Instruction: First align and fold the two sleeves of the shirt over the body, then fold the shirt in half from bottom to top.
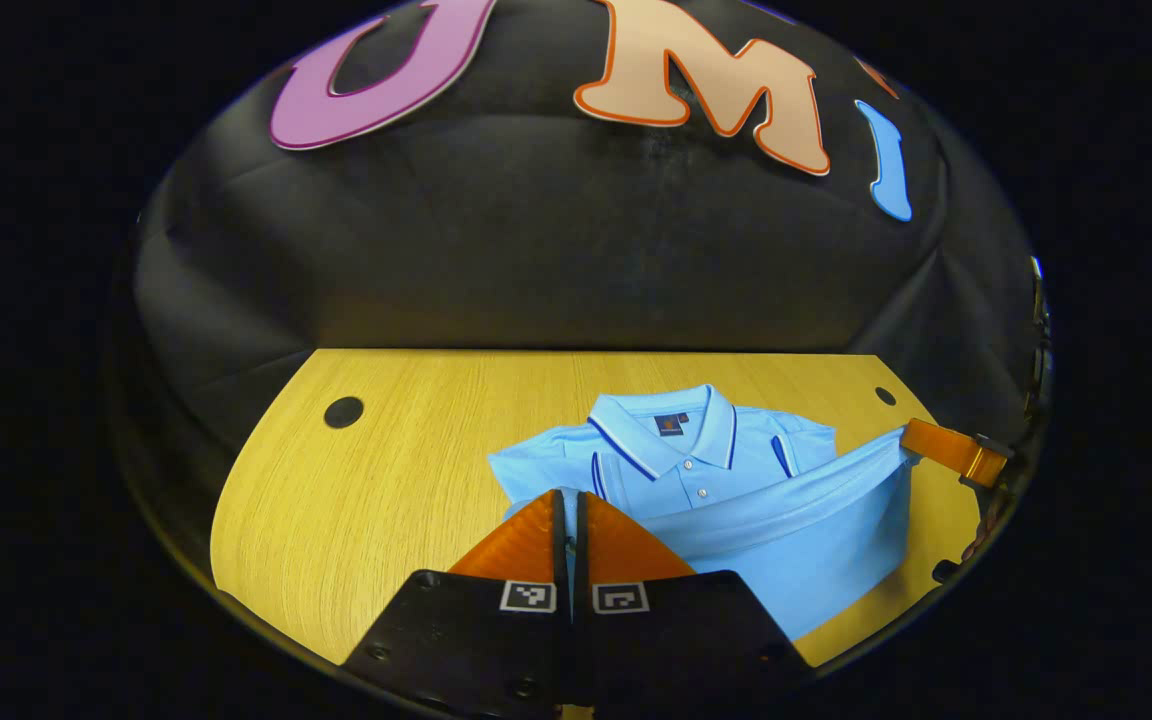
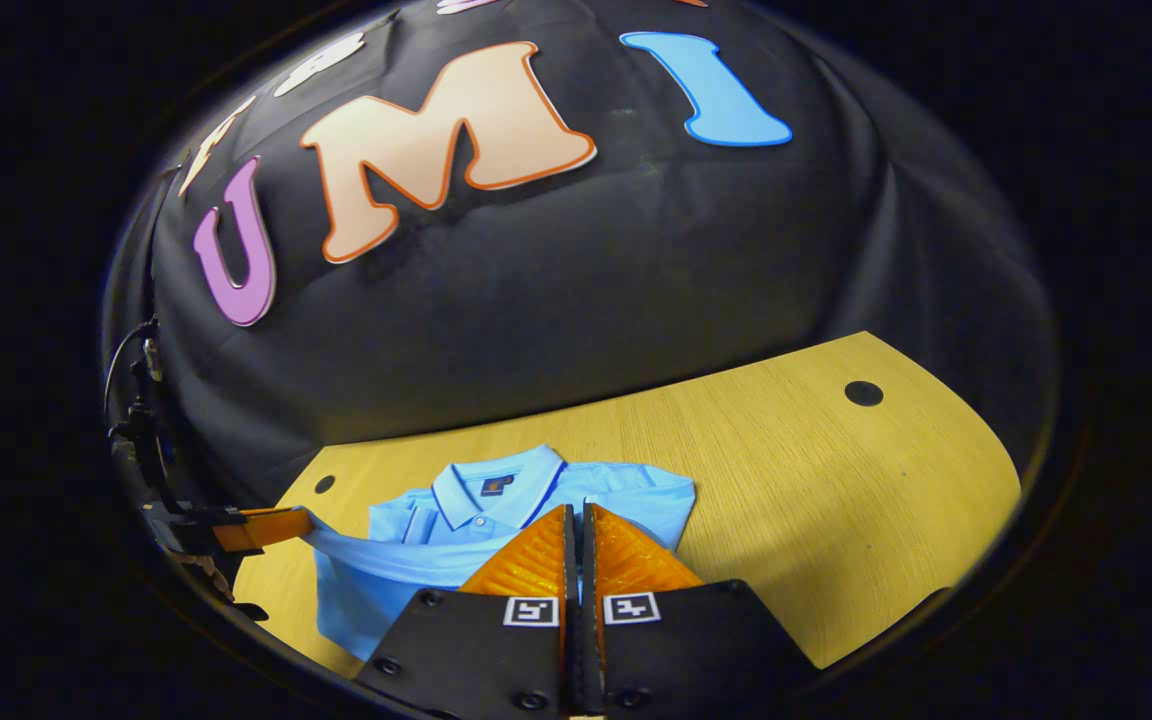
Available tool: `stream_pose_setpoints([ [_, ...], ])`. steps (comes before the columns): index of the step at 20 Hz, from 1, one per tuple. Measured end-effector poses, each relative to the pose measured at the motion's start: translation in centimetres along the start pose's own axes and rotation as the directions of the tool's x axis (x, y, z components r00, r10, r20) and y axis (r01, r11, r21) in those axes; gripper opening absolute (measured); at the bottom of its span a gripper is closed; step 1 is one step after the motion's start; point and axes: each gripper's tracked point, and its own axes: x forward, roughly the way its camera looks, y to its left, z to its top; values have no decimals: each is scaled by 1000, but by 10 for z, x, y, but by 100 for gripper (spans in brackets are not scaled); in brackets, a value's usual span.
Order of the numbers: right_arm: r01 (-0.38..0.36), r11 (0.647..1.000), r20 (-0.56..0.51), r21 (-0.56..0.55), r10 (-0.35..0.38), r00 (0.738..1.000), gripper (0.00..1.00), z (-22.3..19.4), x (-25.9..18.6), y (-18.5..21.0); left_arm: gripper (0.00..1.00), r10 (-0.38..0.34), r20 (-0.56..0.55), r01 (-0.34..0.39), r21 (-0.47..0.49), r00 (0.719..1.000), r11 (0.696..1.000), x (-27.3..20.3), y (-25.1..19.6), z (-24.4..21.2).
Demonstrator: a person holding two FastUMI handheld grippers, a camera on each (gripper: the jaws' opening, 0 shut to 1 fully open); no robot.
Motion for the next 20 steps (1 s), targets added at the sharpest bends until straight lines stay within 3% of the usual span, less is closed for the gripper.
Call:
stream_pose_setpoints([
  [5,63,998,-72,28,-60,996,2,-19,52,-18,0,15,-26,-14,24,1000,1000,52,7,-10],
  [8,84,996,-111,43,-79,991,3,-29,56,-18,0,19,6,-19,-45,1000,999,63,7,-11],
  [9,74,997,-110,34,-70,992,6,-30,52,-17,7,-13,32,15,-85,999,996,56,-2,-6],
  [12,44,998,-12,-43,-45,999,76,-6,18,-6,98,9,135,5,-97,991,995,22,-3,15],
  [13,35,997,29,-63,-34,999,100,4,-1,-2,95,24,169,-12,-74,985,997,6,-4,21],
  [15,14,996,122,-92,-3,993,98,25,-41,7,97,67,262,-61,-28,963,998,-38,-6,37],
  [20,-27,986,306,-162,76,949,97,70,-159,19,96,120,431,-112,-44,894,993,-161,-37,57],
])
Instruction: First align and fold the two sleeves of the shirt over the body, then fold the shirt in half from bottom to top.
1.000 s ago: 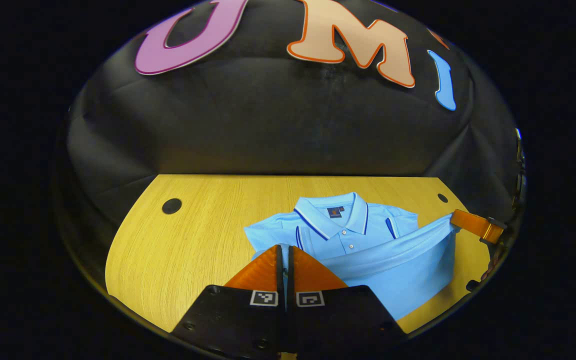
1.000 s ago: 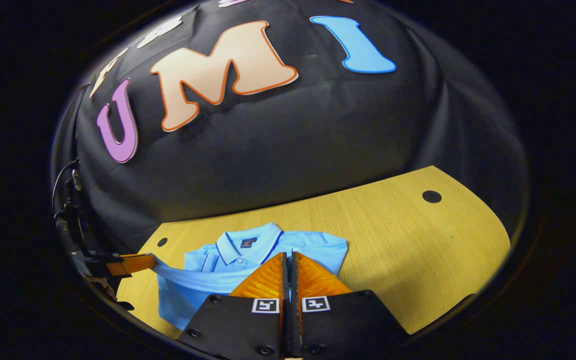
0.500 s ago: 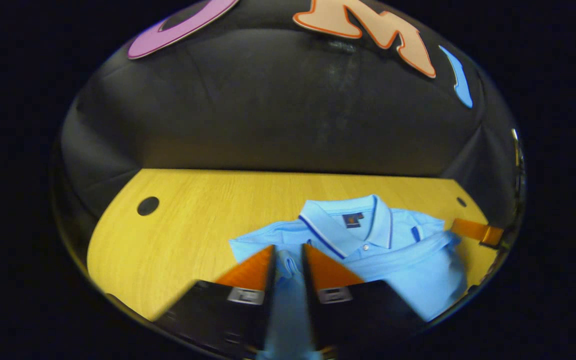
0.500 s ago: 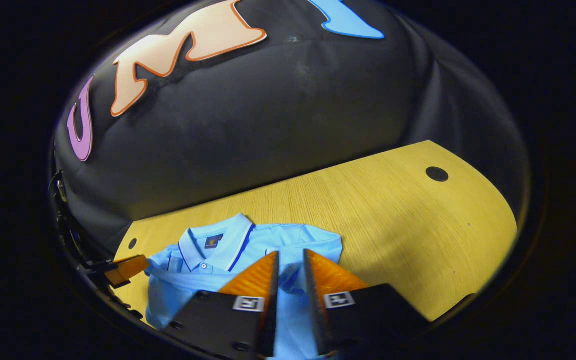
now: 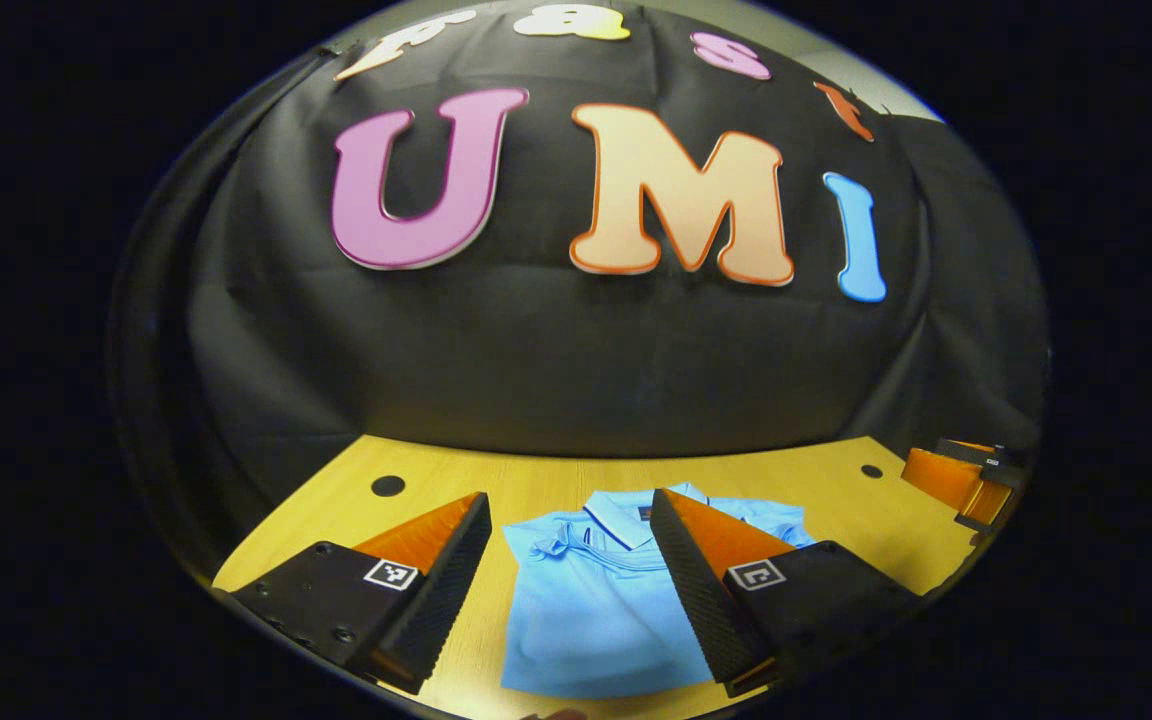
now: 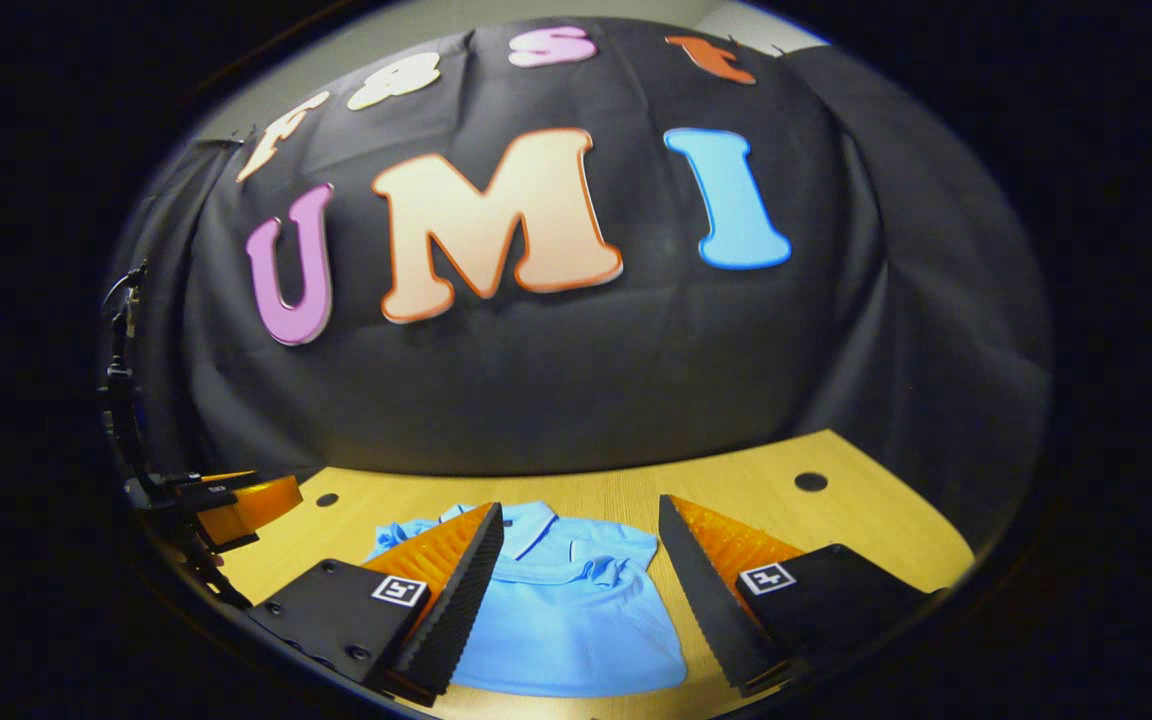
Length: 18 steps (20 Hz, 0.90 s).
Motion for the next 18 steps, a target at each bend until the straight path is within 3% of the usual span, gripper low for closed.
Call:
stream_pose_setpoints([
  [4,-31,998,134,-63,39,990,97,52,-78,-1,95,-3,122,-4,53,993,999,-69,-27,48],
  [8,-46,998,183,-54,55,982,97,70,-138,-5,95,30,164,-38,47,986,998,-127,-37,64],
  [10,-53,997,183,-58,63,981,92,70,-155,-9,95,53,176,-63,49,983,997,-150,-38,66],
  [11,-58,996,185,-65,69,980,97,70,-161,-9,95,54,178,-62,43,983,997,-158,-40,65],
  [16,-69,997,181,-41,75,981,97,72,-178,-11,95,68,187,-72,18,980,997,-180,-40,71],
  [17,-67,997,177,-38,73,982,92,71,-179,-12,94,70,191,-75,15,979,997,-181,-39,74],
  [18,-69,997,181,-38,75,981,97,73,-181,-11,95,67,195,-72,16,978,997,-182,-40,75],
])
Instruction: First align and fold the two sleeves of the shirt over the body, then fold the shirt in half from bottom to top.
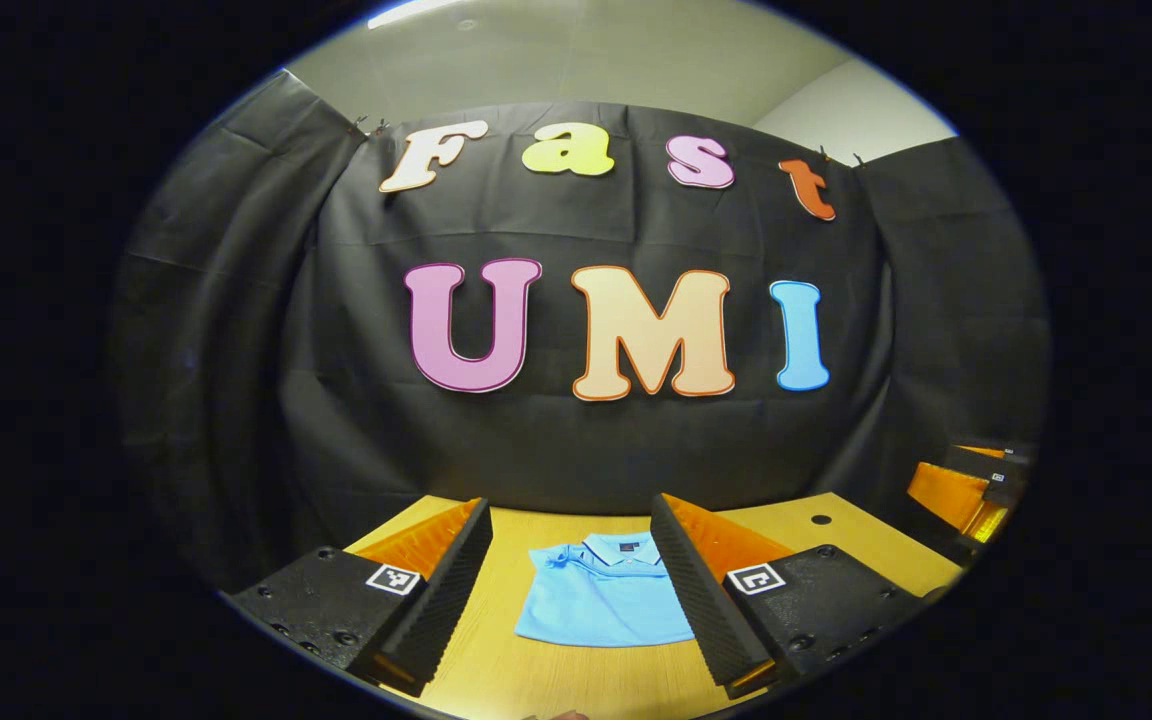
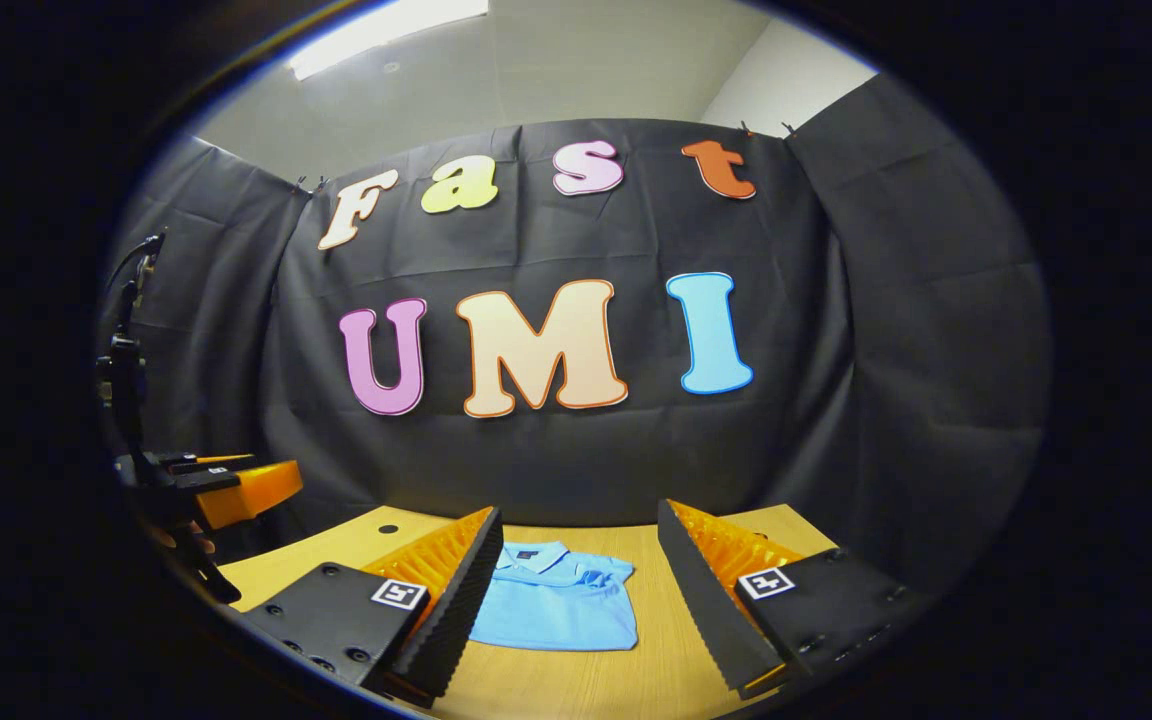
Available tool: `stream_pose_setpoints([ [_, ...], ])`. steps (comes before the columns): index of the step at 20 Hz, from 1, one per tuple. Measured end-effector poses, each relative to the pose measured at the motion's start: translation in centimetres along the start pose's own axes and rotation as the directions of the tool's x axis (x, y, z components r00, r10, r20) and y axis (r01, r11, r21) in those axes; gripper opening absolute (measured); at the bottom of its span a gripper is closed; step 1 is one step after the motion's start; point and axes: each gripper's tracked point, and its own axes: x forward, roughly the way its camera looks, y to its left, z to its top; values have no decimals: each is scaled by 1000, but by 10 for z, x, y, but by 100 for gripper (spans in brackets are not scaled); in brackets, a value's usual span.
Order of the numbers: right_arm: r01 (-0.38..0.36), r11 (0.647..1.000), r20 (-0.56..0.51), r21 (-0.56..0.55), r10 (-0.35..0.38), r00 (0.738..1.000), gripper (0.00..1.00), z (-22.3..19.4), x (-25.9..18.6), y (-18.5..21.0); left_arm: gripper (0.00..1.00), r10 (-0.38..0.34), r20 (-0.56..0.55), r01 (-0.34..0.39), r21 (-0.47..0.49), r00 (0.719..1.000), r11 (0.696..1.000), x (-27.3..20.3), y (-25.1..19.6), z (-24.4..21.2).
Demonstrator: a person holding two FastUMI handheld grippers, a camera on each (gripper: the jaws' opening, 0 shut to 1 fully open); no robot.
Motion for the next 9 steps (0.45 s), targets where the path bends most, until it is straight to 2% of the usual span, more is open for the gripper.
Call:
stream_pose_setpoints([
  [1,-3,1000,2,-3,3,1000,100,1,0,2,94,-2,4,2,2,1000,1000,-1,0,2],
  [2,-7,1000,3,-8,7,1000,97,2,-1,3,94,-5,9,5,11,1000,1000,-3,0,5],
  [6,-10,1000,13,-3,10,1000,97,5,-2,10,95,-6,10,6,29,1000,1000,-3,3,6],
  [7,-10,1000,14,-1,10,1000,100,5,0,10,94,-8,12,8,25,1000,1000,-3,3,6],
  [9,-12,1000,8,-7,12,1000,97,5,1,11,94,-3,17,3,24,1000,1000,-3,6,8],
])
